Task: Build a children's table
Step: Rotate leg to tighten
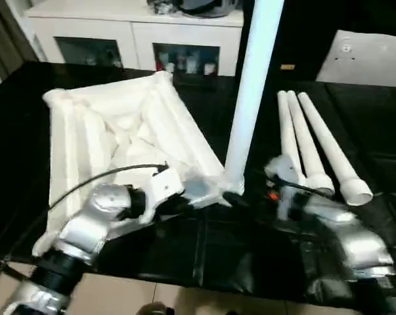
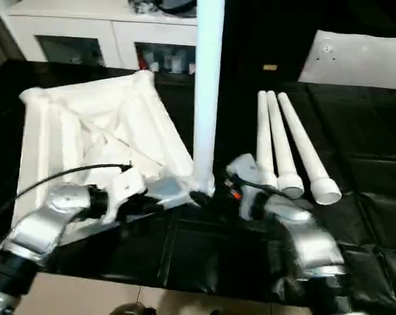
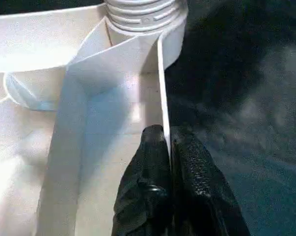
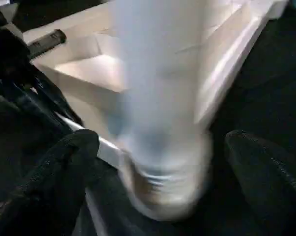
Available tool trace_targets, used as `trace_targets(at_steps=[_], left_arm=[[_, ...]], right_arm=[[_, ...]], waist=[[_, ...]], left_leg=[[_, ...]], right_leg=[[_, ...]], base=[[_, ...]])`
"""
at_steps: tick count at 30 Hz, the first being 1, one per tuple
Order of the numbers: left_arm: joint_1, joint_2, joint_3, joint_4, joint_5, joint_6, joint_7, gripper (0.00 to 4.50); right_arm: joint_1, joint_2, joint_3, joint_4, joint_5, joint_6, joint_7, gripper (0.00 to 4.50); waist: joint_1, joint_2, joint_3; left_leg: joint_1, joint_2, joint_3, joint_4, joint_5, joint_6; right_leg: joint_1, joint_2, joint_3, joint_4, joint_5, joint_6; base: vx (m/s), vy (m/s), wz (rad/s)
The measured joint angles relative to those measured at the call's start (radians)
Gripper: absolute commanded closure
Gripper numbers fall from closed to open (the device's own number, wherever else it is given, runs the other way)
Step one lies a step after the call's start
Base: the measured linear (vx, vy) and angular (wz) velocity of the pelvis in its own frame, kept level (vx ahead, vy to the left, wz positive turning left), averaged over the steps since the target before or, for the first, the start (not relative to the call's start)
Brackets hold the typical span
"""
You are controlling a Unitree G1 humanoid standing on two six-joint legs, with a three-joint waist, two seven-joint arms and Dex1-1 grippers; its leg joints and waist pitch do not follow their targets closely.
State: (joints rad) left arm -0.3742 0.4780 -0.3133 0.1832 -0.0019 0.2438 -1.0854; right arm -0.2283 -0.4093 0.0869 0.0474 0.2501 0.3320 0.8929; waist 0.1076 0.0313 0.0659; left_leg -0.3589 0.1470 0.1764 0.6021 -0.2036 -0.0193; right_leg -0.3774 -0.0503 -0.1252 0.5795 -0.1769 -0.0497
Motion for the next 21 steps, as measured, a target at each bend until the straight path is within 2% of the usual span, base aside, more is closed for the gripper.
trace_targets(at_steps=[3, 9, 12, 20, 21], left_arm=[[-0.031, 0.032, -0.02, 0.047, -0.006, -0.061, -0.092, 4.5], [-0.057, 0.066, -0.06, 0.084, -0.019, -0.15, -0.206, 4.5], [-0.071, 0.067, -0.081, 0.102, -0.018, -0.19, -0.243, 4.5], [-0.104, 0.062, -0.098, 0.158, -0.013, -0.248, -0.274, 4.5], [-0.106, 0.062, -0.098, 0.163, -0.013, -0.252, -0.276, 4.5]], right_arm=[[0.005, -0.052, 0.024, -0.005, 0.006, -0.047, 0.09, 0.05], [0.008, -0.087, 0.073, 0.018, -0.011, -0.125, 0.181, 0.05], [0.006, -0.11, 0.094, 0.018, -0.014, -0.145, 0.238, 0.39], [0.004, -0.116, 0.126, 0.047, -0.018, -0.189, 0.304, 0.84], [0.004, -0.119, 0.132, 0.047, -0.018, -0.189, 0.311, 1.15]], waist=[[0.011, 0.0, 0.0], [0.023, 0.0, 0.0], [0.032, 0.0, 0.0], [0.032, 0.0, 0.0], [0.032, 0.0, 0.0]], left_leg=[[0.0, 0.0, 0.0, 0.0, 0.0, 0.0], [0.0, 0.0, 0.0, 0.0, 0.0, 0.0], [0.001, 0.0, 0.0, 0.0, 0.0, 0.0], [0.004, 0.0, 0.001, 0.0, 0.0, 0.0], [0.004, 0.0, 0.001, 0.0, 0.0, -0.001]], right_leg=[[0.0, 0.0, 0.0, 0.0, 0.0, 0.0], [0.001, -0.001, 0.0, 0.0, 0.0, 0.0], [0.001, -0.001, 0.0, 0.0, 0.0, 0.0], [0.003, -0.001, 0.0, 0.0, 0.0, 0.0], [0.003, -0.001, 0.0, 0.0, 0.0, 0.0]], base=[[0.0, 0.0, 0.0], [0.0, 0.0, 0.0], [0.0, 0.0, 0.0], [0.0, 0.0, 0.0], [0.0, 0.0, 0.0]])
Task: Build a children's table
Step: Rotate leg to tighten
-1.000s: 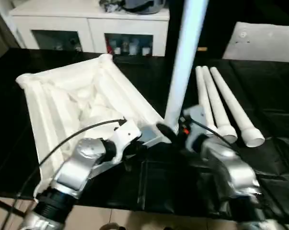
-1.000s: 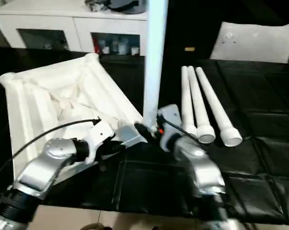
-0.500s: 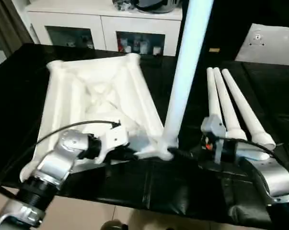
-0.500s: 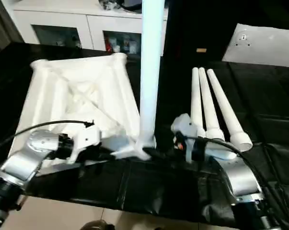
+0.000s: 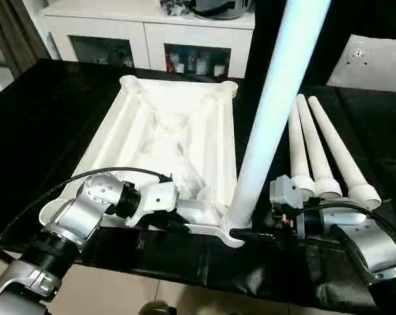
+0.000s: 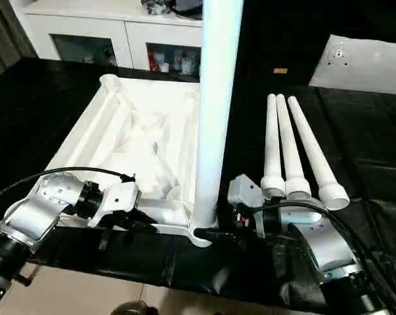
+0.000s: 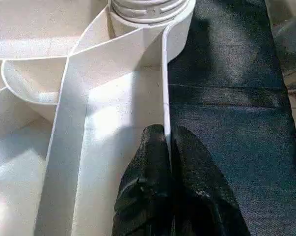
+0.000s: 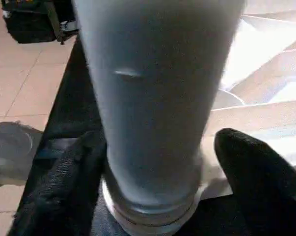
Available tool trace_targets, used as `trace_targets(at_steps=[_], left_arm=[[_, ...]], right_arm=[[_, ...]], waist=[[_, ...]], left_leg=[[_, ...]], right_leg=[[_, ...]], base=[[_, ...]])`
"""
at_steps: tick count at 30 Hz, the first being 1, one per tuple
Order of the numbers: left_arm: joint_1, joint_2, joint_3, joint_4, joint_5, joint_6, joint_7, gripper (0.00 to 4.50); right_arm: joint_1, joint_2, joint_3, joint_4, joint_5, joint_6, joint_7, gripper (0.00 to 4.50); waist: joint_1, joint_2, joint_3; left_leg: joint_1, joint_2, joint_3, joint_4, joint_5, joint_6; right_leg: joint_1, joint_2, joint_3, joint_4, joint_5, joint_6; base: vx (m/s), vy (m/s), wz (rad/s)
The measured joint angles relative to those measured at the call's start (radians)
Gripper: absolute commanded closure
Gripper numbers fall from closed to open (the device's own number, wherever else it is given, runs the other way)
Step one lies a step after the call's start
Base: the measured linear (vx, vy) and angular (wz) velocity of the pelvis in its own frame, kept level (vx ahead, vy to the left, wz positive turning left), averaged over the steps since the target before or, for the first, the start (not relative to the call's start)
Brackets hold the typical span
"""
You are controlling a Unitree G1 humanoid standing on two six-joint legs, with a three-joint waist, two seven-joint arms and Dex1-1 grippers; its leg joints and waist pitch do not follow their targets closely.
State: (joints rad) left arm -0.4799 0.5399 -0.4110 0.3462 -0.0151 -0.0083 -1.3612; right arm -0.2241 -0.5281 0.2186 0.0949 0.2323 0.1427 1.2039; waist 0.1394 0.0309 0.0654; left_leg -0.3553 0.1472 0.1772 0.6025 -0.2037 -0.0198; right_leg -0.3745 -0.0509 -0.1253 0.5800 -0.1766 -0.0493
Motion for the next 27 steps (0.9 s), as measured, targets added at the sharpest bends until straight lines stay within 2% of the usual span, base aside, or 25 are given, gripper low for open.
trace_targets(at_steps=[3, 4, 7, 13, 19, 22, 25, 27], left_arm=[[-0.002, -0.001, 0.0, 0.012, 0.0, -0.015, -0.003, 4.5], [-0.002, -0.001, 0.0, 0.015, 0.0, -0.018, -0.006, 4.5], [-0.004, -0.002, 0.0, 0.023, 0.0, -0.024, -0.008, 4.5], [-0.004, -0.003, 0.001, 0.024, -0.001, -0.029, -0.006, 4.5], [0.056, -0.024, 0.043, -0.032, -0.008, 0.06, 0.079, 4.5], [0.105, -0.047, 0.086, -0.095, 0.0, 0.157, 0.175, 4.5], [0.153, -0.109, 0.123, -0.165, 0.021, 0.275, 0.303, 4.5], [0.162, -0.138, 0.13, -0.193, 0.03, 0.328, 0.36, 4.5]], right_arm=[[0.0, -0.006, 0.01, 0.0, 0.0, -0.001, 0.006, 1.25], [-0.001, -0.007, 0.01, 0.0, 0.0, -0.001, 0.007, 1.47], [-0.002, -0.007, 0.01, 0.003, 0.001, -0.001, 0.01, 1.64], [-0.004, -0.002, 0.009, 0.006, 0.009, 0.014, 0.011, 1.81], [0.019, 0.062, -0.016, -0.013, 0.03, 0.122, -0.084, 1.87], [0.028, 0.152, -0.048, -0.004, 0.0, 0.143, -0.232, 1.88], [0.011, 0.281, -0.102, 0.031, -0.009, 0.192, -0.418, 1.88], [-0.012, 0.316, -0.116, 0.041, -0.011, 0.228, -0.5, 1.89]], waist=[[0.001, 0.0, 0.0], [0.001, 0.0, 0.0], [0.001, 0.0, 0.0], [0.001, 0.0, 0.0], [-0.004, 0.0, -0.002], [-0.039, 0.0, -0.003], [-0.072, 0.0, -0.004], [-0.085, -0.001, -0.003]], left_leg=[[0.0, 0.0, 0.0, 0.0, 0.0, 0.0], [0.001, 0.0, 0.0, 0.0, 0.0, 0.0], [0.001, 0.0, 0.0, 0.0, 0.0, 0.0], [0.001, 0.0, 0.0, 0.0, 0.0, 0.0], [0.009, 0.0, 0.0, 0.0, -0.001, -0.003], [0.014, 0.0, 0.0, -0.001, -0.001, -0.003], [0.016, 0.0, 0.001, 0.0, -0.001, -0.003], [0.015, 0.0, 0.001, 0.001, -0.001, -0.003]], right_leg=[[0.0, 0.0, 0.0, 0.0, 0.0, 0.0], [0.0, 0.0, 0.0, 0.0, 0.0, 0.0], [0.001, 0.0, 0.0, 0.0, 0.0, 0.0], [0.001, 0.0, 0.0, 0.0, 0.0, 0.0], [0.008, 0.0, 0.0, 0.0, 0.0, 0.001], [0.011, 0.0, 0.0, -0.002, -0.001, 0.001], [0.011, -0.003, -0.005, -0.003, -0.001, 0.001], [0.011, -0.006, -0.01, -0.004, -0.001, 0.001]], base=[[0.0, 0.0, 0.0], [0.0, 0.0, 0.0], [0.0, 0.0, 0.0], [0.0, 0.0, 0.0], [0.0, 0.0, 0.0], [0.0, 0.0, 0.0], [0.0, 0.0, 0.0], [0.0, 0.0, 0.0]])
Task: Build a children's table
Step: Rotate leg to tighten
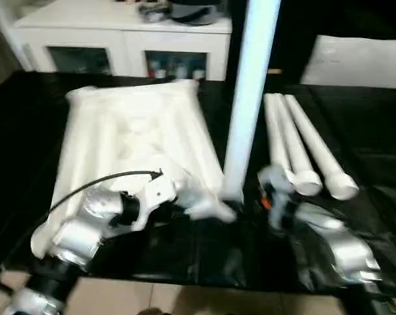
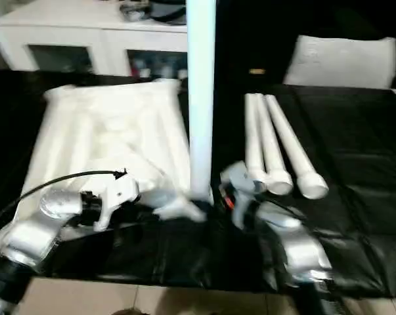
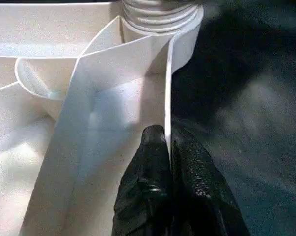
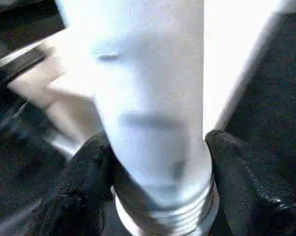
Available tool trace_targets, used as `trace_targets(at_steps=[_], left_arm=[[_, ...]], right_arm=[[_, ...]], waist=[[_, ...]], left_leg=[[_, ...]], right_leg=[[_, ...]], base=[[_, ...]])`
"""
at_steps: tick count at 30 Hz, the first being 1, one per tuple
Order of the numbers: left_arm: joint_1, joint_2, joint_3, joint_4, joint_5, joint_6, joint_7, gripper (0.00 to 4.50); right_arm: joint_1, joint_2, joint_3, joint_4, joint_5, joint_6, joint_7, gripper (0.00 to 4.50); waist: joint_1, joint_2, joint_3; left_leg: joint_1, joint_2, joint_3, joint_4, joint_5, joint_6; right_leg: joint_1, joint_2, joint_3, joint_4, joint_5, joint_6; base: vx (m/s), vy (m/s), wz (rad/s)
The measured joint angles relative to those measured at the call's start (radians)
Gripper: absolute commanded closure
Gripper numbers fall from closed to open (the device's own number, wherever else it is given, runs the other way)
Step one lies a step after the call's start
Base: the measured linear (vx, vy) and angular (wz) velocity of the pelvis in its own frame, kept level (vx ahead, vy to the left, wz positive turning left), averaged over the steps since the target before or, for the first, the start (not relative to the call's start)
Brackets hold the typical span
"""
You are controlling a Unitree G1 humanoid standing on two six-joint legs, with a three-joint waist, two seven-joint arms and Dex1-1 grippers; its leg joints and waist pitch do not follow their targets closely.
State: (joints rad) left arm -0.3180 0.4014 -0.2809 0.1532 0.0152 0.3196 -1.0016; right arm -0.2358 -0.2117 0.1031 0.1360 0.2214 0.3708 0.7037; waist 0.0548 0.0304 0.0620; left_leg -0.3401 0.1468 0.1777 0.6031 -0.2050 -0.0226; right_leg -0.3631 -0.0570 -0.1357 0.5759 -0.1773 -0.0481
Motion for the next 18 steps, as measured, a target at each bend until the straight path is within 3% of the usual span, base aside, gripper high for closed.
trace_targets(at_steps=[7, 9, 11, 16, 18], left_arm=[[0.012, -0.135, 0.018, -0.074, 0.06, 0.176, 0.198, 4.5], [0.012, -0.136, 0.012, -0.082, 0.063, 0.181, 0.204, 4.5], [0.012, -0.136, 0.007, -0.091, 0.069, 0.184, 0.207, 4.5], [0.011, -0.128, -0.004, -0.104, 0.075, 0.187, 0.205, 4.5], [0.006, -0.109, -0.012, -0.104, 0.073, 0.17, 0.186, 4.5]], right_arm=[[-0.086, 0.102, -0.025, 0.071, -0.083, 0.03, -0.214, 1.94], [-0.086, 0.105, -0.029, 0.07, -0.085, 0.026, -0.217, 1.24], [-0.085, 0.105, -0.029, 0.069, -0.087, 0.02, -0.217, 1.21], [-0.075, 0.104, -0.029, 0.056, -0.087, 0.01, -0.205, 0.67], [-0.064, 0.076, -0.022, 0.044, -0.084, 0.001, -0.165, 0.67]], waist=[[-0.008, 0.0, -0.001], [-0.004, 0.002, -0.002], [-0.001, 0.002, -0.002], [0.002, 0.003, -0.003], [0.004, 0.003, -0.003]], left_leg=[[-0.001, 0.0, 0.0, 0.0, 0.0, 0.0], [-0.004, 0.0, 0.0, -0.001, 0.0, 0.0], [-0.009, 0.0, 0.0, -0.002, -0.001, 0.001], [-0.009, 0.0, 0.0, -0.004, -0.001, 0.001], [-0.009, 0.0, 0.0, -0.004, -0.001, 0.001]], right_leg=[[0.0, -0.001, 0.0, 0.0, 0.0, 0.0], [-0.002, -0.001, 0.0, 0.0, 0.0, 0.0], [-0.003, -0.001, 0.0, 0.001, 0.0, 0.0], [-0.005, 0.0, -0.001, 0.001, 0.0, 0.0], [-0.006, 0.0, -0.001, 0.001, 0.0, 0.0]], base=[[0.0, 0.0, 0.0], [0.0, 0.0, 0.0], [0.0, 0.0, 0.0], [0.0, 0.0, 0.0], [0.0, 0.0, 0.0]])
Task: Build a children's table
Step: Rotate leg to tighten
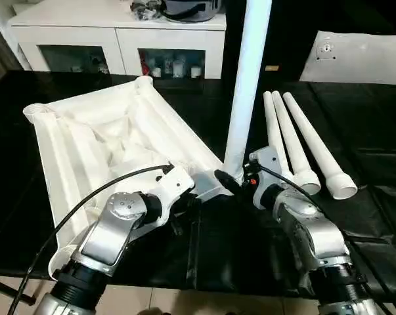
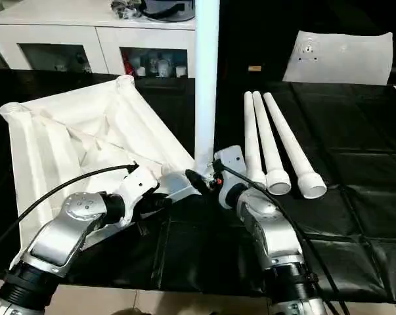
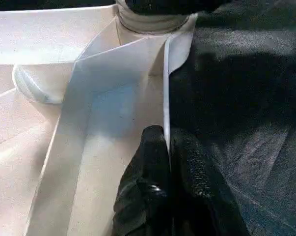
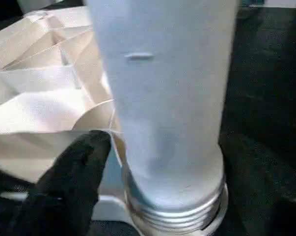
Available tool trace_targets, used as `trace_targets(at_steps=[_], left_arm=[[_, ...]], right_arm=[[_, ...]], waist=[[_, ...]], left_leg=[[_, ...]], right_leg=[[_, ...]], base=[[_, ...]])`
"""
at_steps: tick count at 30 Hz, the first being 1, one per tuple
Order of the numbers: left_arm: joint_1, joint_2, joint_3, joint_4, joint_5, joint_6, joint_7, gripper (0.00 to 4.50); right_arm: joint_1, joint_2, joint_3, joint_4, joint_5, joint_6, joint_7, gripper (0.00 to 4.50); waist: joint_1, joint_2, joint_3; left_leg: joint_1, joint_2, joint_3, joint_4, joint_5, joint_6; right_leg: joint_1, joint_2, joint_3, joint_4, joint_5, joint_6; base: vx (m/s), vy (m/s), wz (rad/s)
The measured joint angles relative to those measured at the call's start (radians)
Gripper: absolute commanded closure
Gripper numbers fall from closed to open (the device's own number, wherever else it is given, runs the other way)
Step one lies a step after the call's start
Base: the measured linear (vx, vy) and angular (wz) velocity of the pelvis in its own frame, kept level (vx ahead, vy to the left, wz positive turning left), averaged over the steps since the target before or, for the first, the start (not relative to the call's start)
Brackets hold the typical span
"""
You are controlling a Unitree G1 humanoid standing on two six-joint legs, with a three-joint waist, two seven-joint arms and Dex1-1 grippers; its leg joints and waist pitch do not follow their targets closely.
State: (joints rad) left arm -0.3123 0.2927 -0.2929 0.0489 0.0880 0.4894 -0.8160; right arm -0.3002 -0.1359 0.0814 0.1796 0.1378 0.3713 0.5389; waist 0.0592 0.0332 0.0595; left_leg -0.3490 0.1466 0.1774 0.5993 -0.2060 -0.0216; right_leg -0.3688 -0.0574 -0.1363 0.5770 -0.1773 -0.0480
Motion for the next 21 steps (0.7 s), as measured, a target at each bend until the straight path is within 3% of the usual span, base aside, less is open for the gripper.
trace_targets(at_steps=[1, 6, 13, 20, 21], left_arm=[[0.0, 0.007, -0.002, 0.002, -0.002, -0.01, -0.009, 4.5], [-0.006, 0.056, -0.014, 0.035, -0.021, -0.11, -0.087, 4.5], [-0.038, 0.144, -0.041, 0.117, -0.066, -0.272, -0.27, 4.5], [-0.081, 0.198, -0.059, 0.19, -0.095, -0.35, -0.411, 4.5], [-0.085, 0.206, -0.061, 0.198, -0.097, -0.361, -0.429, 4.5]], right_arm=[[0.004, -0.007, 0.001, -0.001, 0.0, -0.009, 0.012, 0.37], [0.027, -0.104, 0.026, 0.0, 0.011, -0.091, 0.149, 0.04], [0.042, -0.277, 0.049, -0.042, 0.066, -0.16, 0.434, 0.04], [0.06, -0.367, 0.091, -0.059, 0.097, -0.187, 0.626, 0.04], [0.06, -0.376, 0.096, -0.059, 0.098, -0.189, 0.643, 0.3]], waist=[[0.0, 0.0, 0.0], [0.007, 0.0, 0.0], [0.045, 0.0, 0.0], [0.058, 0.0, 0.0], [0.058, 0.0, 0.0]], left_leg=[[0.0, 0.0, 0.0, 0.0, 0.0, 0.0], [-0.003, 0.0, 0.0, 0.001, 0.0, 0.0], [-0.004, 0.0, 0.0, 0.002, 0.0, 0.001], [-0.003, 0.0, 0.0, 0.002, 0.0, 0.001], [-0.003, 0.0, 0.0, 0.002, 0.0, 0.001]], right_leg=[[-0.001, 0.0, 0.0, 0.0, 0.0, 0.0], [-0.003, 0.0, 0.0, 0.0, 0.0, 0.0], [-0.003, 0.0, 0.0, 0.0, 0.0, 0.0], [-0.003, 0.0, 0.0, 0.001, 0.0, 0.0], [-0.003, 0.0, 0.0, 0.001, 0.0, 0.0]], base=[[0.0, 0.0, 0.0], [0.0, 0.0, 0.0], [0.0, 0.0, 0.0], [0.0, 0.0, 0.0], [0.0, 0.0, 0.0]])
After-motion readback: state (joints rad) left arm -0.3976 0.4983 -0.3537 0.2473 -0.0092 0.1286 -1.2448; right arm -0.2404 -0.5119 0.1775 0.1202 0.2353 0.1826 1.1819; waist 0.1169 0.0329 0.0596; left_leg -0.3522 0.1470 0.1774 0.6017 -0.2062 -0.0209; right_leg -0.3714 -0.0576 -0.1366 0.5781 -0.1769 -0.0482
